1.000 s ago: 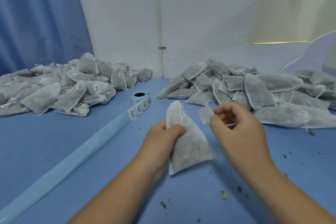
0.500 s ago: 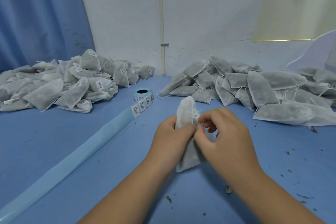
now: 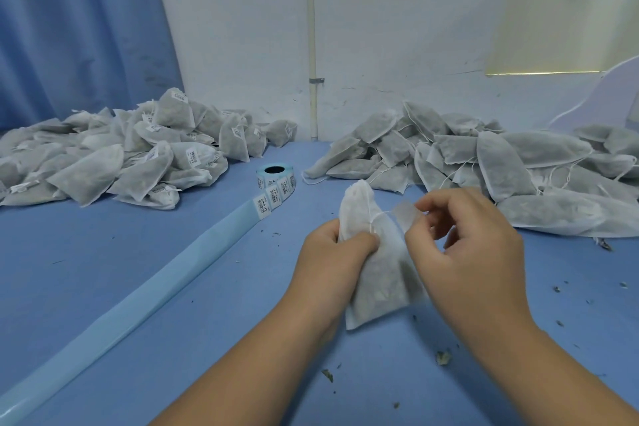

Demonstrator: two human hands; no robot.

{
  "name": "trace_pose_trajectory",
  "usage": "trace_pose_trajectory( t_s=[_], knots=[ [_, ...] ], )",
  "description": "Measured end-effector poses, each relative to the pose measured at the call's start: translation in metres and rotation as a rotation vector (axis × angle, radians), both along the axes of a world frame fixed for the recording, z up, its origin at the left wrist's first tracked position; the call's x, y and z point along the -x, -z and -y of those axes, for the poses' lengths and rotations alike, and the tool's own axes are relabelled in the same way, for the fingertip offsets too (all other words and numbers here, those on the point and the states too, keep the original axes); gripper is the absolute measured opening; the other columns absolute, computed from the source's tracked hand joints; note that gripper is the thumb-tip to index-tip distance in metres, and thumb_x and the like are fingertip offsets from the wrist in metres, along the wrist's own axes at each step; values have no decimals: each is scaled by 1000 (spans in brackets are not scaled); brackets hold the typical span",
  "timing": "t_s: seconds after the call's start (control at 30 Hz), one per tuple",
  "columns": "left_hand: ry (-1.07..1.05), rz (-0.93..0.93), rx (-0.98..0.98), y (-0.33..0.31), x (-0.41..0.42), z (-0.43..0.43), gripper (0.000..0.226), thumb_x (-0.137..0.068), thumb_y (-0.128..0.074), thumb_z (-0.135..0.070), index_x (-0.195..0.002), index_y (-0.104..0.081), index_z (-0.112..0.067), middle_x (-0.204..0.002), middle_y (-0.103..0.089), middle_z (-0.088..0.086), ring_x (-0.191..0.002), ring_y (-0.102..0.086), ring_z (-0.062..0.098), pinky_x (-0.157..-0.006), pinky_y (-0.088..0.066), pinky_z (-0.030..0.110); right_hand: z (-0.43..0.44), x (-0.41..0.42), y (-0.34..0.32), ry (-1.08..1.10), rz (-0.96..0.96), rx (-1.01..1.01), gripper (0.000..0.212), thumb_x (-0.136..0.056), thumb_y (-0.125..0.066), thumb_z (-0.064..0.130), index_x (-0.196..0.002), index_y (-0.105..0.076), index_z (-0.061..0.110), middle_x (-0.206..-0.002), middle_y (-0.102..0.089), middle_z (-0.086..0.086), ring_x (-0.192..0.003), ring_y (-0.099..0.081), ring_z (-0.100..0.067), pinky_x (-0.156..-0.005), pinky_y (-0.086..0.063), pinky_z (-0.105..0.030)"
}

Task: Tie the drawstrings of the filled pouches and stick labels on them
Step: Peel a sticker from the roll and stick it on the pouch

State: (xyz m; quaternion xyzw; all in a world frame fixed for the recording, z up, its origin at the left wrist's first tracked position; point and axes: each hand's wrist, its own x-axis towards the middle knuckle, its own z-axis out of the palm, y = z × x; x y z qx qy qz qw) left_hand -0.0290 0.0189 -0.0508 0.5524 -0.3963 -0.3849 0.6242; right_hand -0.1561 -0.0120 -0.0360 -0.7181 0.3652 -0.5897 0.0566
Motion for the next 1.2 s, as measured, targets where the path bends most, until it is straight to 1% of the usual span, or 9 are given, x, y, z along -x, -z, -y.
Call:
trace_pose_trajectory(
  t_s=[0.2, 0.33, 0.5, 0.73, 0.83, 0.9, 1.07, 1.13, 1.2],
  knots=[
    [4, -25, -10, 0, 2, 0, 17, -81, -63, -10, -95, -69, -1, -83, -69, 14, -77, -65, 25, -74, -53, 41, -3, -7, 6, 0, -132, 80, 14, -75, -72, 3, -83, -65, 13, -77, -57, 3, -69, -53, -14, -57, -46, -32],
    [11, 38, 8, -2, 3, -2, 32, -67, -65, -26, -92, -70, -6, -81, -70, 10, -73, -64, 20, -70, -52, 39, -3, -9, 9, -71, -178, 42, 14, -75, -73, 4, -82, -66, 14, -78, -58, 4, -70, -55, -14, -65, -43, -28],
    [0, 135, 22, -3, 2, -4, 9, -85, -66, -15, -90, -72, -11, -75, -69, -2, -68, -62, 11, -65, -50, 29, 0, -8, 10, -108, -229, -16, 11, -77, -72, 5, -82, -68, 15, -80, -59, 6, -73, -55, -12, -67, -43, -27],
    [75, 211, 29, -5, -2, -6, 9, -86, -63, -17, -83, -70, -13, -70, -65, -6, -66, -59, 8, -63, -46, 24, 2, -7, 10, -122, -292, -58, 9, -80, -70, 8, -84, -70, 16, -79, -57, 7, -74, -55, -13, -67, -45, -29],
    [133, 164, 4, -8, -3, -6, 29, -73, -58, -25, -86, -66, 0, -74, -61, 3, -72, -55, 15, -66, -41, 30, 5, -4, 9, -137, -332, -95, 8, -81, -69, 11, -87, -70, 16, -81, -58, 6, -77, -57, -15, -70, -46, -30],
    [138, 101, -14, -9, -5, -6, 29, -68, -56, -26, -81, -64, 0, -75, -57, 7, -74, -52, 18, -69, -38, 34, 4, -3, 8, -172, -367, -137, 9, -82, -67, 16, -91, -70, 18, -83, -57, 7, -80, -56, -13, -72, -45, -29],
    [94, -48, -22, -3, -10, -3, 34, -91, -63, -30, -91, -67, 3, -84, -66, 14, -80, -61, 24, -77, -45, 37, 1, 1, 5, -366, -537, -188, 15, -84, -64, 24, -97, -70, 22, -92, -54, 11, -91, -51, -7, -82, -41, -25],
    [93, -78, -21, -1, -11, -2, 27, -95, -60, -26, -82, -73, -5, -84, -72, 13, -76, -66, 23, -75, -51, 34, 0, 1, 2, -442, -407, -279, 14, -83, -66, 20, -94, -74, 23, -91, -61, 12, -91, -56, -5, -81, -42, -20],
    [110, -108, -13, -1, -12, -2, 25, -96, -60, -24, -84, -75, -9, -89, -76, 13, -79, -71, 23, -78, -55, 35, 3, 1, 0, -412, -147, -389, 10, -80, -69, 23, -88, -73, 27, -88, -65, 11, -86, -59, -2, -71, -42, -17]
  ],
)
